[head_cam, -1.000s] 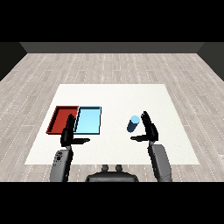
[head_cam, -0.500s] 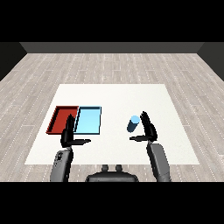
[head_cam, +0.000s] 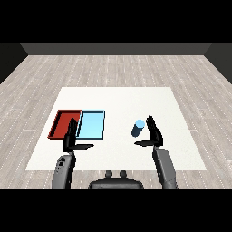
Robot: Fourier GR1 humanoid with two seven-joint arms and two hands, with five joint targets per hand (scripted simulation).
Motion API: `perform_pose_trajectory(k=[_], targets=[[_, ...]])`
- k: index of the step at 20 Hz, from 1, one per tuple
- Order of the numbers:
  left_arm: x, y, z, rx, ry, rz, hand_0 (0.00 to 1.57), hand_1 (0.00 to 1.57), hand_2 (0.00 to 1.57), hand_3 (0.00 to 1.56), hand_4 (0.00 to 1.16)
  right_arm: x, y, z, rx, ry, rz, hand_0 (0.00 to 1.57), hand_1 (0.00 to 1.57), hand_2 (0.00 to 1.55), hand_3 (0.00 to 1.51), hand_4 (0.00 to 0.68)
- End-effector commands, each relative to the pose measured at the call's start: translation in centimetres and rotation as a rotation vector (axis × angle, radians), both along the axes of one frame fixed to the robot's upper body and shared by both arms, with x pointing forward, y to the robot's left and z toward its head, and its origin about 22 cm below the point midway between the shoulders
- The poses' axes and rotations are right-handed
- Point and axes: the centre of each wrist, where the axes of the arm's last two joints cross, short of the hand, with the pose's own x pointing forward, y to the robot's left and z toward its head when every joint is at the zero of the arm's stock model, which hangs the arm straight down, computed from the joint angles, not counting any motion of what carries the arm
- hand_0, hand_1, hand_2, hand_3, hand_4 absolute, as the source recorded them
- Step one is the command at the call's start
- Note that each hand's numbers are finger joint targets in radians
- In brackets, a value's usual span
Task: Pick the blue can and put it in the blue box
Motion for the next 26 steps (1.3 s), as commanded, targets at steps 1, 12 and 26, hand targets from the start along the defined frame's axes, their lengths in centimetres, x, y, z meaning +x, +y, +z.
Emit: perform_pose_trajectory(k=[1,12,26], targets=[[-0.1,1.4,-0.2,0.006,-0.006,0.013,0.0,0.0,0.0,0.0,0.0,1.6,-0.4,-0.4,0.006,0.02,-0.014,0.0,0.0,0.0,0.0,0.0],[-0.8,-0.2,-1.1,0.013,-0.012,0.011,0.0,0.0,0.0,0.0,0.0,2.3,-1.3,-2.2,0.037,0.113,-0.046,0.0,0.0,0.0,0.0,0.0],[-0.2,-0.5,-0.2,0.04,-0.009,0.043,0.0,0.0,0.0,0.0,0.0,4.8,1.7,-3.7,0.076,0.214,-0.064,0.0,0.0,0.0,0.0,0.0]])
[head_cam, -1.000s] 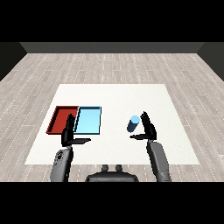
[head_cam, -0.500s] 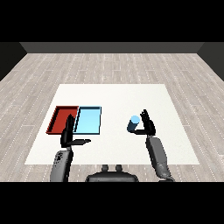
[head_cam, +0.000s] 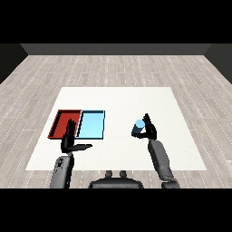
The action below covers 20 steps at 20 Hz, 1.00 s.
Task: Pick the blue can and put it in the blue box
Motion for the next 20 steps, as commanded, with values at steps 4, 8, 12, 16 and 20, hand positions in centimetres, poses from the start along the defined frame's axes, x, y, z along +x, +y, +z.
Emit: perform_pose_trajectory(k=[4,8,12,16,20], targets=[[-0.3,0.1,0.9,0.014,-0.004,0.033,0.0,0.0,0.0,0.0,0.0,2.0,0.3,-1.2,0.029,0.017,-0.005,0.0,0.0,0.0,0.0,0.0],[1.1,-0.5,1.3,0.003,-0.012,0.006,0.0,0.0,0.0,0.0,0.0,1.6,-0.8,-1.5,0.045,0.033,-0.014,0.0,0.0,0.0,0.0,0.0],[-0.2,-1.9,1.0,0.012,-0.019,0.014,0.0,0.0,0.0,0.0,0.0,0.9,0.5,-1.9,0.08,0.033,0.012,0.0,0.0,0.0,0.0,0.0],[-0.1,0.8,0.4,-0.01,-0.01,0.0,0.0,0.0,0.0,0.0,0.0,3.4,3.1,-1.7,0.076,0.049,0.007,0.0,0.0,0.0,0.0,0.0],[1.8,-0.2,-0.1,0.001,-0.005,0.031,0.0,0.0,0.0,0.0,0.0,2.8,1.7,0.0,0.078,0.05,0.008,0.0,0.0,0.0,0.0,0.0]])
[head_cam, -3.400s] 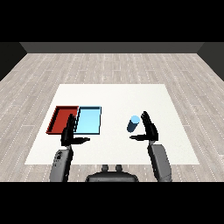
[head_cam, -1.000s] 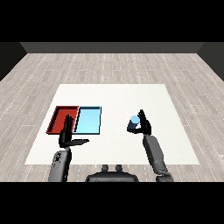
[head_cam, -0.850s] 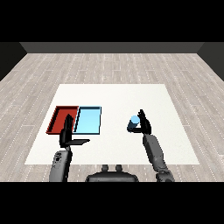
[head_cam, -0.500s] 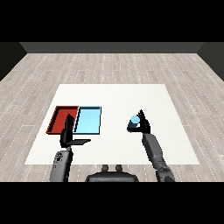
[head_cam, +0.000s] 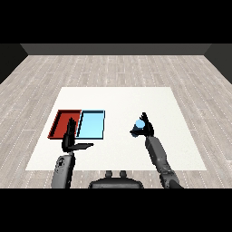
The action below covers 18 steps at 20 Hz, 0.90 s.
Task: Pick the blue can and put it in the blue box
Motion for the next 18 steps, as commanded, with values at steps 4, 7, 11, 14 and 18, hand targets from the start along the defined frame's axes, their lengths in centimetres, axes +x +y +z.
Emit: perform_pose_trajectory(k=[4,7,11,14,18], targets=[[0.3,0.4,-0.2,-0.013,-0.011,-0.015,0.0,0.0,0.0,0.0,0.0,0.3,2.6,-0.3,-0.02,0.006,-0.005,0.0,0.0,0.0,0.0,0.0],[-0.2,0.3,0.1,-0.016,0.003,-0.018,0.0,0.0,0.0,0.0,0.0,0.5,0.0,-0.1,-0.008,0.016,-0.036,0.0,0.0,0.0,0.0,0.0],[-1.8,1.3,-0.6,-0.027,-0.015,-0.03,0.0,0.0,0.0,0.0,0.0,-0.2,1.4,-0.6,-0.088,0.035,-0.091,1.07,1.07,1.23,1.18,0.0],[1.5,0.9,0.2,-0.022,-0.013,-0.017,0.0,0.0,0.0,0.0,0.0,1.4,1.5,-0.3,-0.122,0.077,-0.147,1.47,1.47,1.47,1.45,0.536],[-2.1,0.2,-0.7,-0.004,-0.009,-0.011,0.0,0.0,0.0,0.0,0.0,1.0,1.1,1.5,-0.13,0.058,-0.126,1.46,1.46,1.46,1.44,0.543]])
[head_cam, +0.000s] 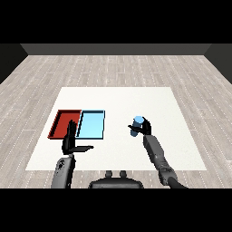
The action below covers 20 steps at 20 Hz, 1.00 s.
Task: Pick the blue can and put it in the blue box
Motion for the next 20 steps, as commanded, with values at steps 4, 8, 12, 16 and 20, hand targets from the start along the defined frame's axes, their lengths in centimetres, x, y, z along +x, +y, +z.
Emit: perform_pose_trajectory(k=[4,8,12,16,20], targets=[[1.4,-0.5,0.0,0.01,0.006,0.002,0.0,0.0,0.0,0.0,0.0,-2.0,0.8,-0.4,-0.017,-0.045,0.027,1.45,1.45,1.44,1.31,0.481],[-0.4,0.4,-0.3,0.009,0.014,-0.037,0.0,0.0,0.0,0.0,0.0,-1.3,0.3,1.1,-0.106,-0.123,0.04,1.47,1.47,1.47,1.36,0.47],[0.4,0.0,0.5,0.025,0.026,-0.027,0.0,0.0,0.0,0.0,0.0,-0.8,0.4,4.1,-0.145,-0.197,0.045,1.45,1.45,1.47,1.37,0.498],[-0.1,-2.0,0.1,0.018,0.011,-0.064,0.0,0.0,0.0,0.0,0.0,0.0,4.0,5.5,-0.102,-0.225,0.071,1.46,1.46,1.48,1.36,0.512],[3.4,-3.7,0.3,-0.008,0.025,-0.132,0.0,0.0,0.0,0.0,0.0,0.2,5.7,7.7,-0.091,-0.271,0.111,1.45,1.45,1.47,1.38,0.532]])
